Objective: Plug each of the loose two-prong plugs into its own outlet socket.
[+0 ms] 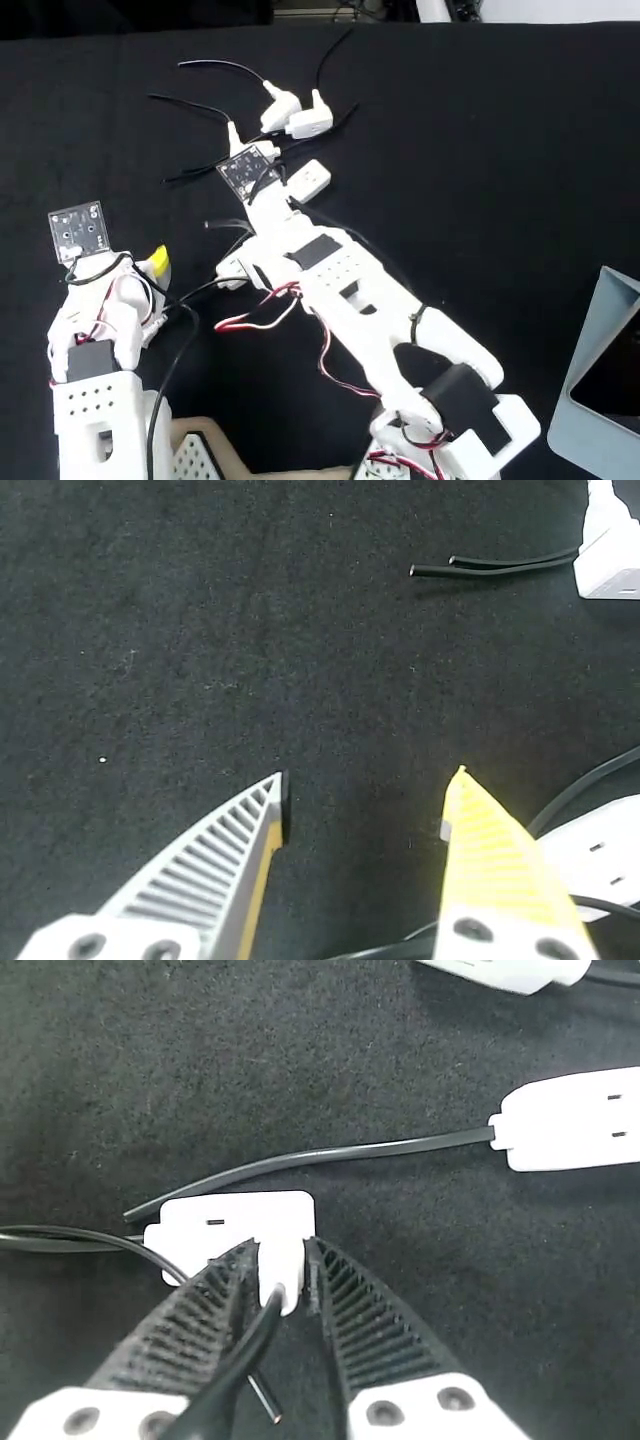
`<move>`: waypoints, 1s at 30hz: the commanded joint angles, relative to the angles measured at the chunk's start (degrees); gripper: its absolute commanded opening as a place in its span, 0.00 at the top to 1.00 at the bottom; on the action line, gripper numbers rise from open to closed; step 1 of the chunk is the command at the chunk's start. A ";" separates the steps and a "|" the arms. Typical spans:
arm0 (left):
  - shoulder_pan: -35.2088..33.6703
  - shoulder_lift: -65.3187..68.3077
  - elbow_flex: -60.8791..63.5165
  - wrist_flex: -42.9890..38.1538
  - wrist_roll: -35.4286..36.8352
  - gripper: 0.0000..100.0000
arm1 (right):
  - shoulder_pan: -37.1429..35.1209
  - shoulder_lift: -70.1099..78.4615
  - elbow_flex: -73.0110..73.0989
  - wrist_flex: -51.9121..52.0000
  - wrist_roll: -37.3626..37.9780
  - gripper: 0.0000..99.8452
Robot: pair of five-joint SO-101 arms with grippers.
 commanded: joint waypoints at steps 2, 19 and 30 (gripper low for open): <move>-0.40 -0.62 -0.31 -1.14 -0.62 0.74 | -1.05 -0.66 -3.12 0.53 0.35 0.99; -0.40 -0.62 -0.31 -1.14 -0.62 0.74 | -1.14 4.18 -9.10 7.21 0.35 0.99; -0.40 -0.62 -0.31 -1.14 -0.62 0.74 | -0.70 11.12 -13.93 8.88 0.35 0.99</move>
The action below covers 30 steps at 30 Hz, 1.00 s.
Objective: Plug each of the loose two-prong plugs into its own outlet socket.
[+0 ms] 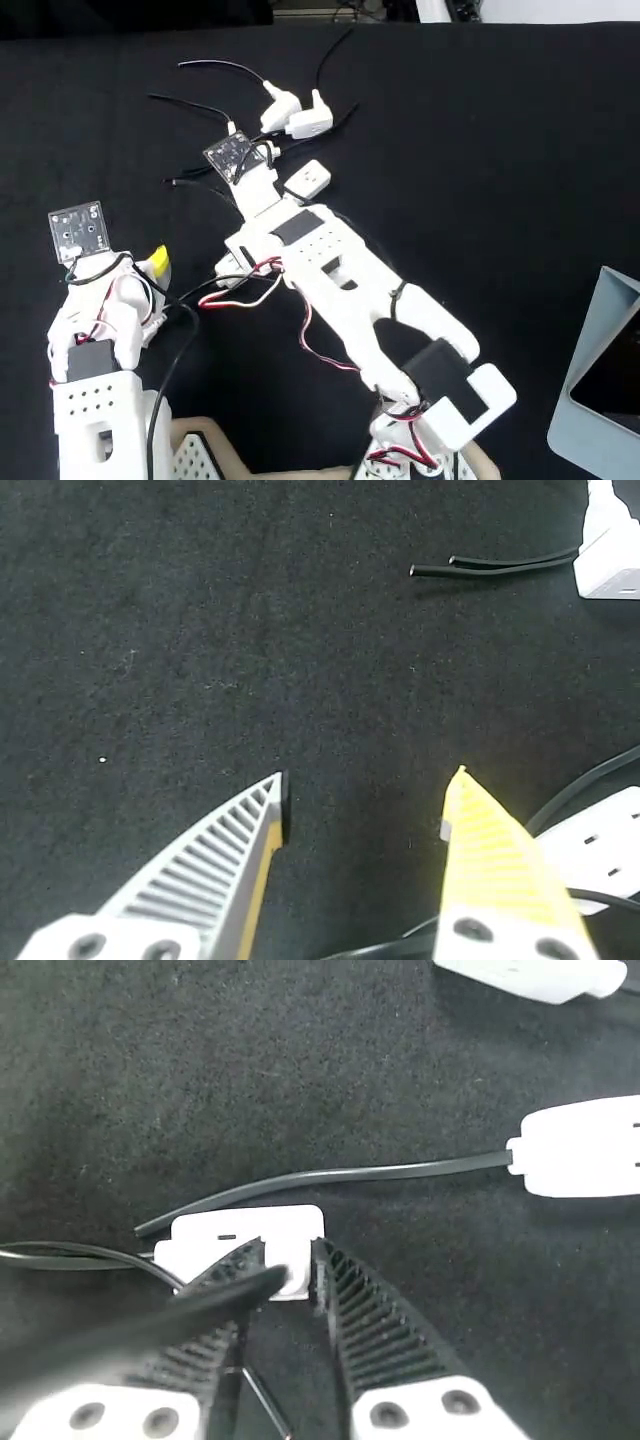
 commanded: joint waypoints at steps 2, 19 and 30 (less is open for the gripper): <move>-0.40 -0.62 -0.31 -1.14 -0.62 0.74 | -0.35 0.66 -1.01 1.67 0.44 0.99; -0.40 -0.62 -0.31 -1.14 -0.62 0.74 | -0.53 -2.86 -1.27 2.81 0.35 0.99; -0.40 -0.62 -0.31 -1.14 -0.70 0.74 | 1.67 -0.57 -1.36 2.81 0.53 0.99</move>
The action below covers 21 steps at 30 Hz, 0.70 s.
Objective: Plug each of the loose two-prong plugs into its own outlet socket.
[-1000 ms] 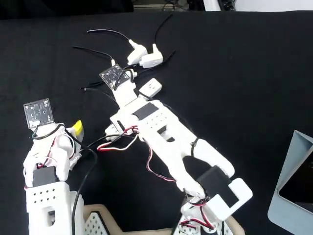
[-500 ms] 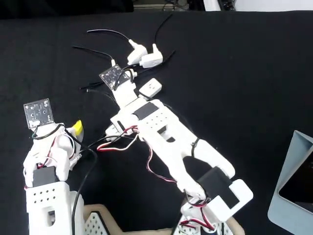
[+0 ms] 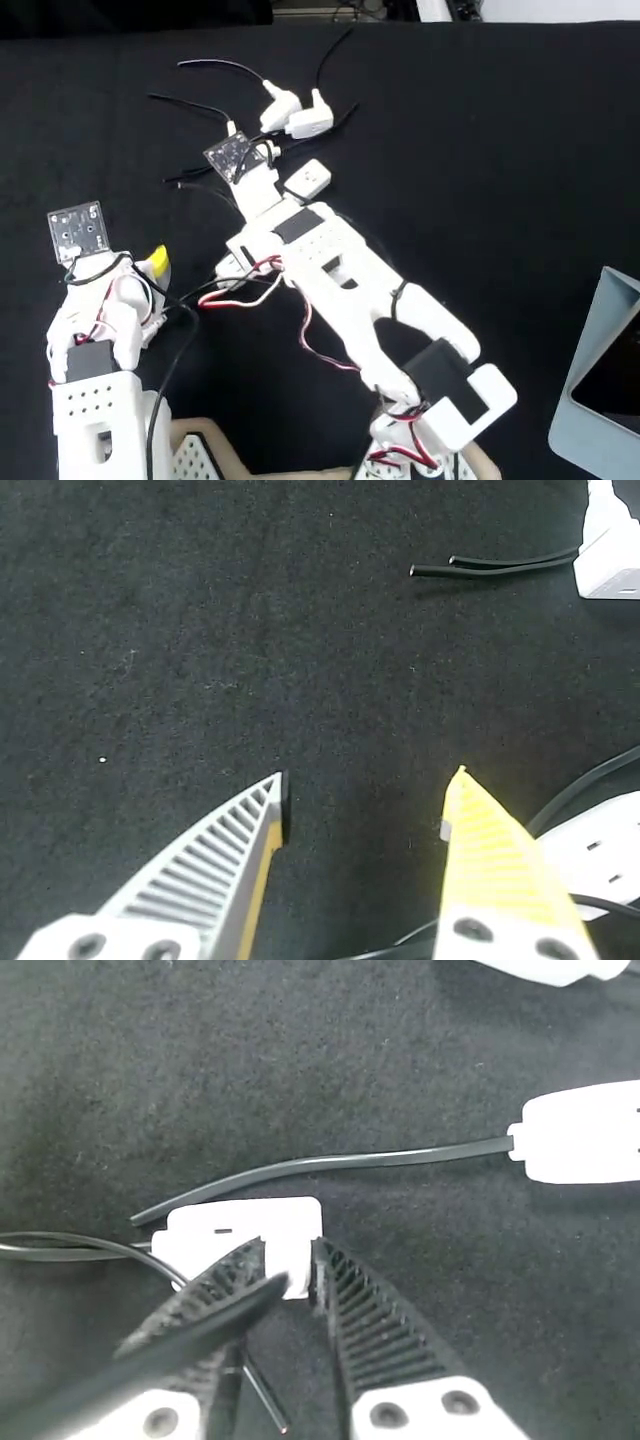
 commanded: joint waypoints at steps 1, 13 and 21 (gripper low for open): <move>-0.40 -0.62 -0.31 -1.14 -0.70 0.74 | 1.41 0.13 -0.66 0.44 0.53 0.99; -0.48 -0.62 -0.31 -1.14 -0.70 0.74 | -2.55 6.73 -0.48 0.00 0.35 0.99; -1.89 -0.62 -0.31 -1.14 -0.70 0.74 | -2.20 8.31 -1.10 0.18 0.35 0.99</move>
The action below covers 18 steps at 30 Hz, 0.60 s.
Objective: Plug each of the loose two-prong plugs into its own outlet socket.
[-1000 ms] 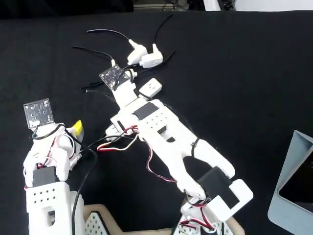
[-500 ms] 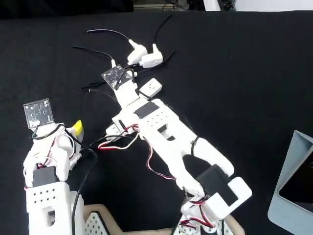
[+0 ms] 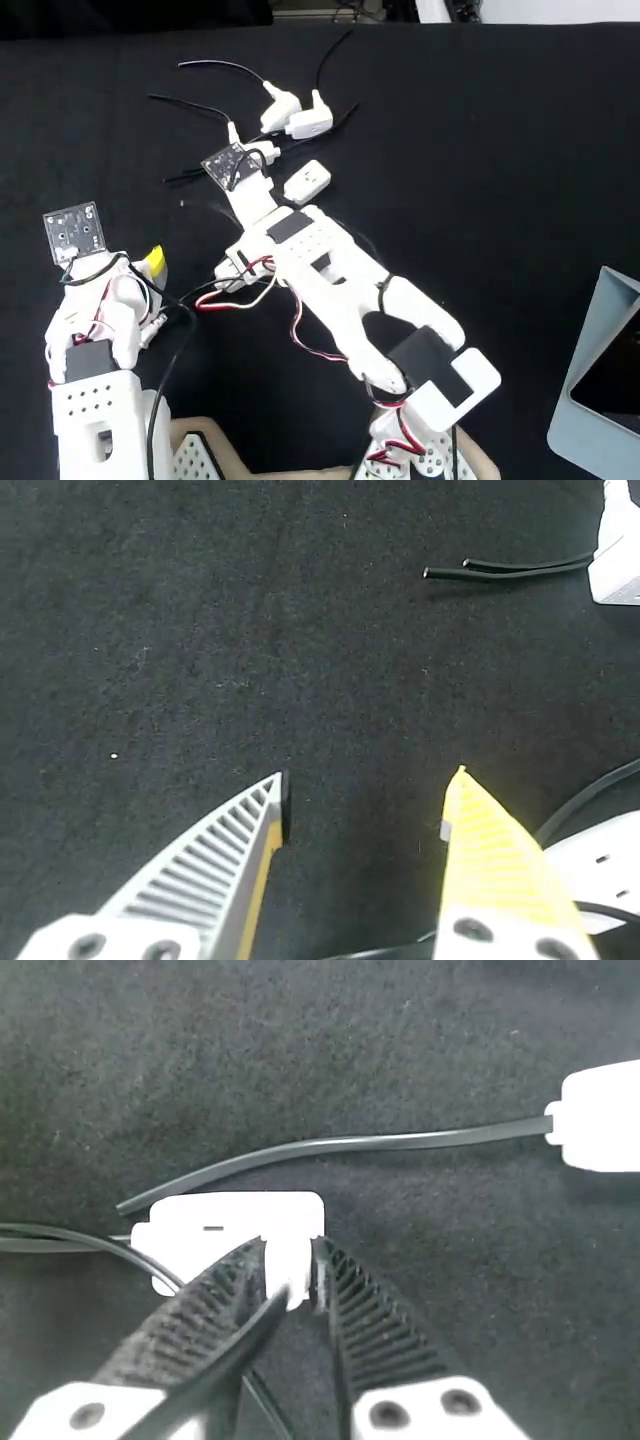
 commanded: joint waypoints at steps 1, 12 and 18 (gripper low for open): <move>-0.66 -0.62 -0.31 -1.14 -0.70 0.74 | -1.05 1.45 -0.22 0.70 0.35 0.99; -0.75 -0.62 -0.31 -1.14 -0.70 0.74 | 6.24 -13.14 -6.99 0.26 3.87 0.99; -0.75 -0.62 0.13 -1.14 -0.70 0.74 | 9.32 -10.42 -15.96 -2.90 3.96 0.99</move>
